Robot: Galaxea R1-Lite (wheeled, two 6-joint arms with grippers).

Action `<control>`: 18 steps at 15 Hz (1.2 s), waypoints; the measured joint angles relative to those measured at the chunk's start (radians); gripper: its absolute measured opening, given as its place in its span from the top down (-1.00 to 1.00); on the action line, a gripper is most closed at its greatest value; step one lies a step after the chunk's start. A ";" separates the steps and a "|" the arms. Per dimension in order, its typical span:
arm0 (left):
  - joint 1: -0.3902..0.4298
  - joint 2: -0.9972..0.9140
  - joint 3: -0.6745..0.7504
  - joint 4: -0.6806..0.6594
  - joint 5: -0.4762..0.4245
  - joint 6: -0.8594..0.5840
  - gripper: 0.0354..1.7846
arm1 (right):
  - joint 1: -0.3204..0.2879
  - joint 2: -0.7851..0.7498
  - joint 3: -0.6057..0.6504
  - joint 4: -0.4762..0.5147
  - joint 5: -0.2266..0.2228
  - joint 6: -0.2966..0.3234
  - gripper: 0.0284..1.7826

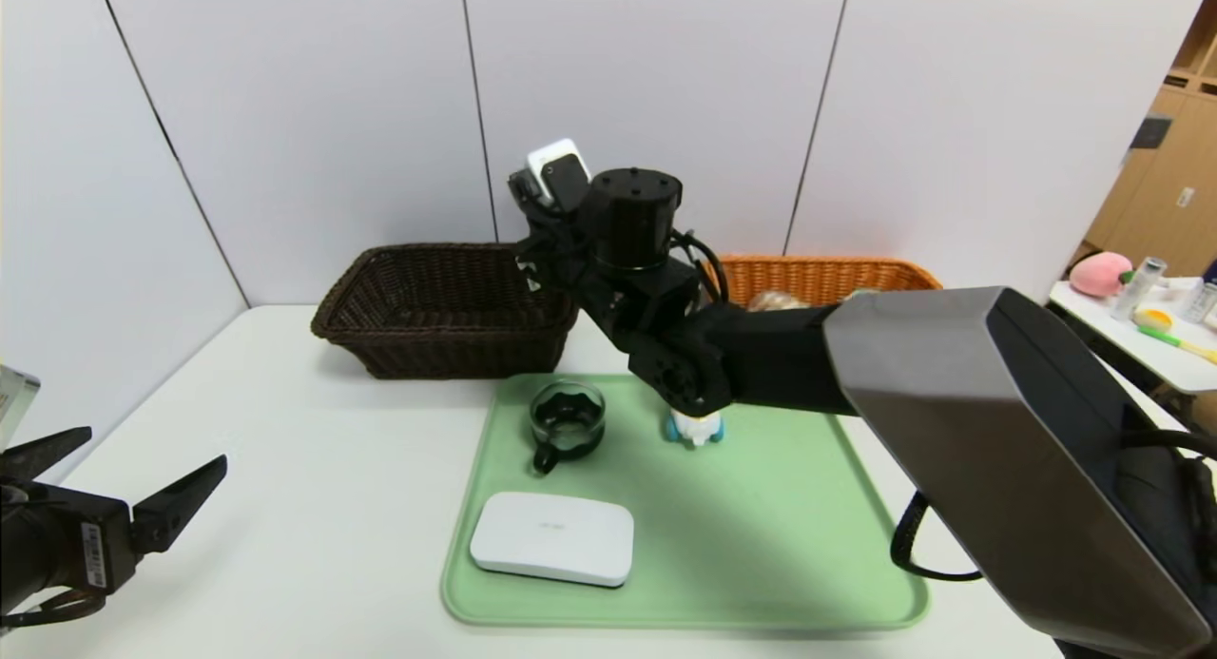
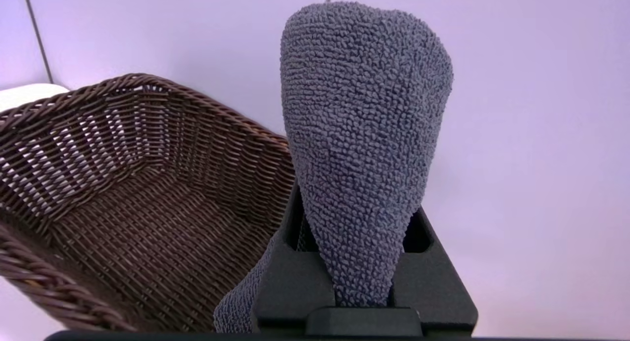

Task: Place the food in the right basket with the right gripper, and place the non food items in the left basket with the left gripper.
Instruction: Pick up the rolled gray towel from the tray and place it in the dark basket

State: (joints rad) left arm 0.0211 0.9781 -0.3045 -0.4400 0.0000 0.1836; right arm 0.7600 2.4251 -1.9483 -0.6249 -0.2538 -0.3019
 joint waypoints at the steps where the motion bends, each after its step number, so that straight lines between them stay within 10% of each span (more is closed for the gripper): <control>1: 0.000 -0.001 0.001 0.000 0.000 0.000 -0.89 | -0.001 0.017 -0.002 -0.034 0.027 -0.013 0.74; 13: -0.001 -0.001 0.016 -0.002 -0.001 0.004 -0.89 | -0.007 0.057 -0.006 -0.101 0.142 -0.060 0.74; 18: -0.001 -0.001 0.012 -0.002 -0.002 0.004 -0.89 | -0.007 0.061 -0.006 -0.101 0.148 -0.061 -0.05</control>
State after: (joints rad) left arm 0.0196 0.9770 -0.2928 -0.4419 -0.0017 0.1874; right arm 0.7534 2.4862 -1.9545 -0.7257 -0.1062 -0.3632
